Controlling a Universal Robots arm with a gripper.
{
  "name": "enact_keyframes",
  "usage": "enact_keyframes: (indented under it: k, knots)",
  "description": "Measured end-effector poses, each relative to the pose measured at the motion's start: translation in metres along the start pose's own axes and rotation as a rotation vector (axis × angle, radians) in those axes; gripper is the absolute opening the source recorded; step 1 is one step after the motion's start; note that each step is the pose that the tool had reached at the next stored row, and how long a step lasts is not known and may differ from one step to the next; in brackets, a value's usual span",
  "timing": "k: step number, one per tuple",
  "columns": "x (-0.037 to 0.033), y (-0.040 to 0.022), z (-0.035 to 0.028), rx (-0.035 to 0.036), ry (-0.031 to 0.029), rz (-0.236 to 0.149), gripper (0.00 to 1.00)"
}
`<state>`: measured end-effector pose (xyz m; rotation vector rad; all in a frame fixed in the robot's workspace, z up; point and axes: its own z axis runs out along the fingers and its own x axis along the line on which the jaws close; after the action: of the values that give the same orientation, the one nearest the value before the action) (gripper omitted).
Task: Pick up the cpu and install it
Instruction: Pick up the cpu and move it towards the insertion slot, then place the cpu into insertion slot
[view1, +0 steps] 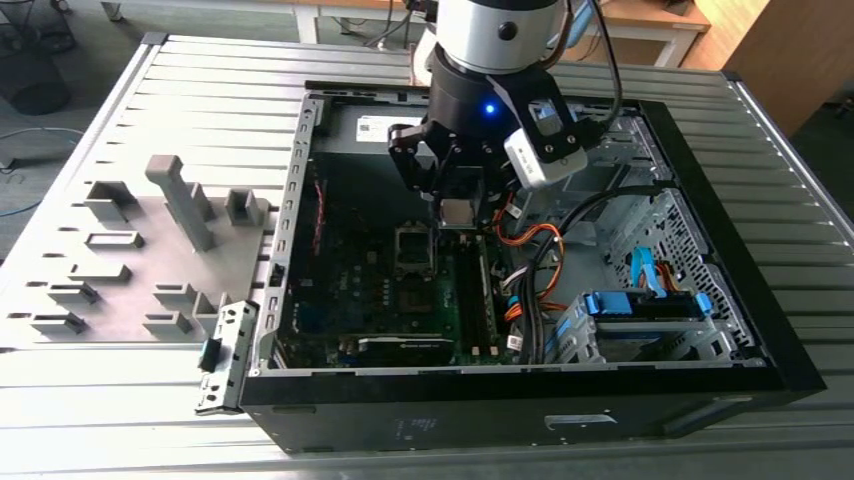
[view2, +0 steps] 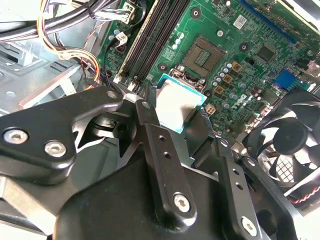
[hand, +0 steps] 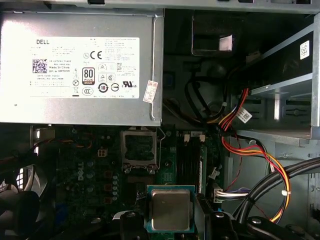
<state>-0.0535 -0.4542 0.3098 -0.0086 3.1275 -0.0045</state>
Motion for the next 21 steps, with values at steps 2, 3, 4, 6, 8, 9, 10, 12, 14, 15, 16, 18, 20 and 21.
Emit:
enact_keyframes:
  k: [2, 3, 4, 6, 8, 9, 10, 12, 14, 15, 16, 18, 20, 21]
  knots:
    - [0.0000, 0.0000, 0.0005, -0.0001, 0.0000, 0.000, 0.47]
    - [0.0000, 0.0000, 0.0005, -0.0001, 0.0000, 0.000, 0.47]
    - [0.0000, 0.0000, 0.0006, -0.0001, 0.0000, 0.000, 0.47]
    - [0.0000, 0.0000, 0.0006, -0.0001, 0.0000, 0.000, 0.47]
    - [0.0000, 0.0000, 0.0006, -0.0001, 0.0000, 0.000, 0.47]
    - [0.0000, 0.0000, 0.0006, -0.0001, 0.0000, 0.000, 0.47]
    - [0.0000, 0.0000, 0.0008, -0.0002, 0.0000, 0.000, 0.47]
    - [0.0001, 0.0000, 0.0019, -0.0006, -0.0002, 0.000, 0.47]
    - [0.0003, 0.0000, 0.0036, -0.0002, -0.0001, 0.000, 0.47]
    - [0.0005, 0.0000, 0.0048, -0.0002, 0.0000, 0.000, 0.47]
    - [0.0006, 0.0001, 0.0062, -0.0001, 0.0000, 0.000, 0.47]
    - [0.0010, 0.0000, 0.0095, 0.0000, 0.0000, 0.000, 0.47]
    - [0.0014, 0.0001, 0.0131, -0.0001, 0.0000, 0.000, 0.47]
    - [0.0016, 0.0001, 0.0149, -0.0002, 0.0000, 0.000, 0.47]
